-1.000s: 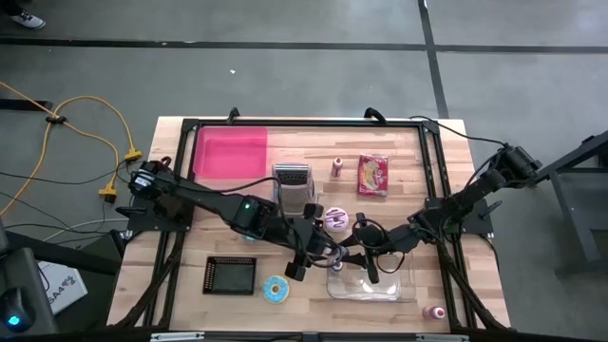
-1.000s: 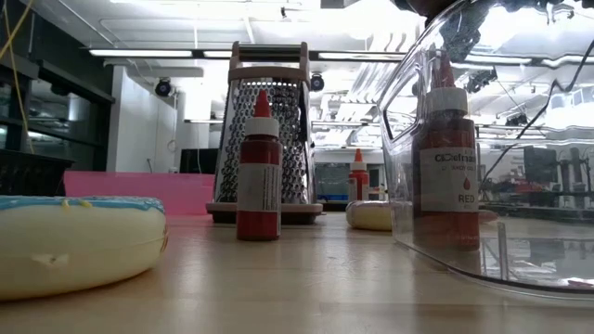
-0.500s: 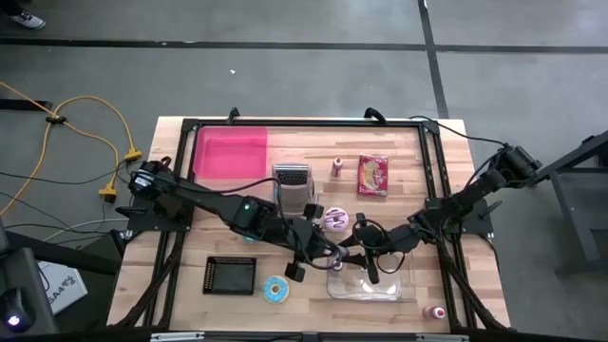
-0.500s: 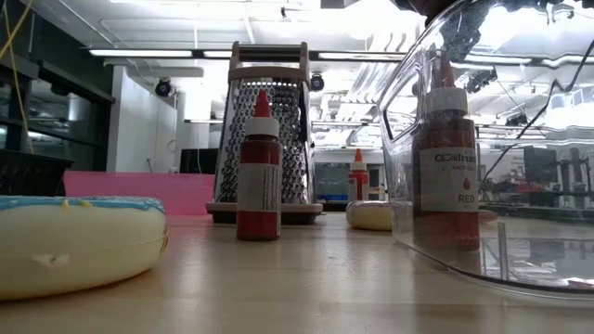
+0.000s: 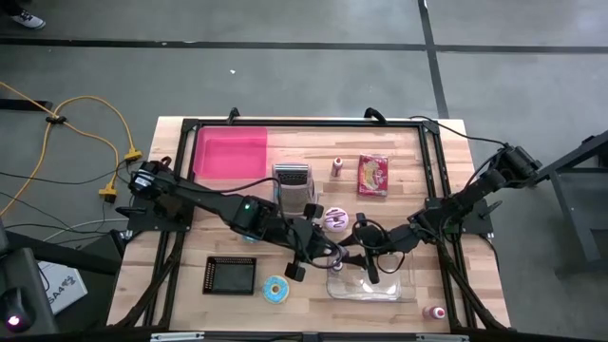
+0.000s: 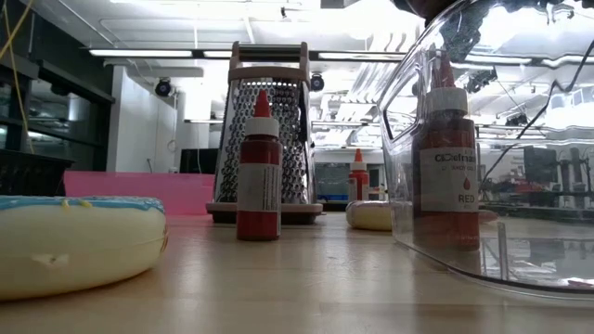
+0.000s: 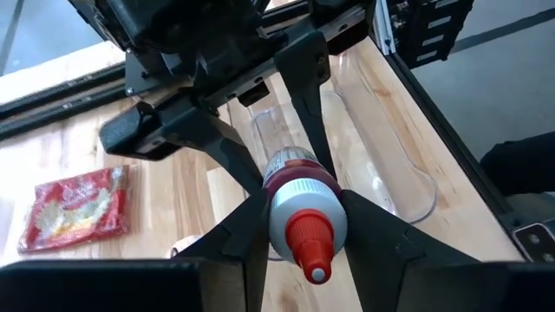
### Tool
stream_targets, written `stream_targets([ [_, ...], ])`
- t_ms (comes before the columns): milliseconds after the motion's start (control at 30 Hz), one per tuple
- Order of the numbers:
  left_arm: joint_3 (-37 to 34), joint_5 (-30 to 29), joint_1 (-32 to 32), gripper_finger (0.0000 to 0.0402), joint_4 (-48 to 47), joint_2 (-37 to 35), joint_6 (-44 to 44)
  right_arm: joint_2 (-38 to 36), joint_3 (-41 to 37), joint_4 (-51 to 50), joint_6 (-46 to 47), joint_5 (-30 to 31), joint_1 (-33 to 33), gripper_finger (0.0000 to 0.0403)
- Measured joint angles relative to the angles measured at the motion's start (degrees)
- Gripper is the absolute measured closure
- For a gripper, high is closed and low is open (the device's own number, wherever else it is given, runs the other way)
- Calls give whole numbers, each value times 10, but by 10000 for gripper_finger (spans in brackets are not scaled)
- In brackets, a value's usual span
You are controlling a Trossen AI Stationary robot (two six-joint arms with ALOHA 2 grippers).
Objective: Pick & Place Food Item
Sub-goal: Put the left red food coloring bottle into the transparent bin
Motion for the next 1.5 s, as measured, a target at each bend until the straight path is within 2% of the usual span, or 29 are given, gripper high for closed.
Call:
stream_targets([
  [367, 0, 14, 0, 285, 0, 0, -14, -2, 0, -64, 28, 0, 0, 145],
  [567, 0, 20, 0, 284, 0, 0, -24, -57, 0, -139, 53, -38, 4, 118],
  [767, 0, 35, 0, 284, -4, 0, -37, -135, 0, -273, 186, -127, 4, 116],
  [867, 0, 36, 7, 284, -3, 0, -37, -159, 0, -297, 236, -178, 5, 115],
  [967, 0, 36, 21, 284, 4, 5, -40, -173, 0, -293, 240, -209, 13, 115],
  [1500, 0, 70, 34, 284, 46, 21, -27, -200, 0, -232, 234, -206, 112, 115],
])
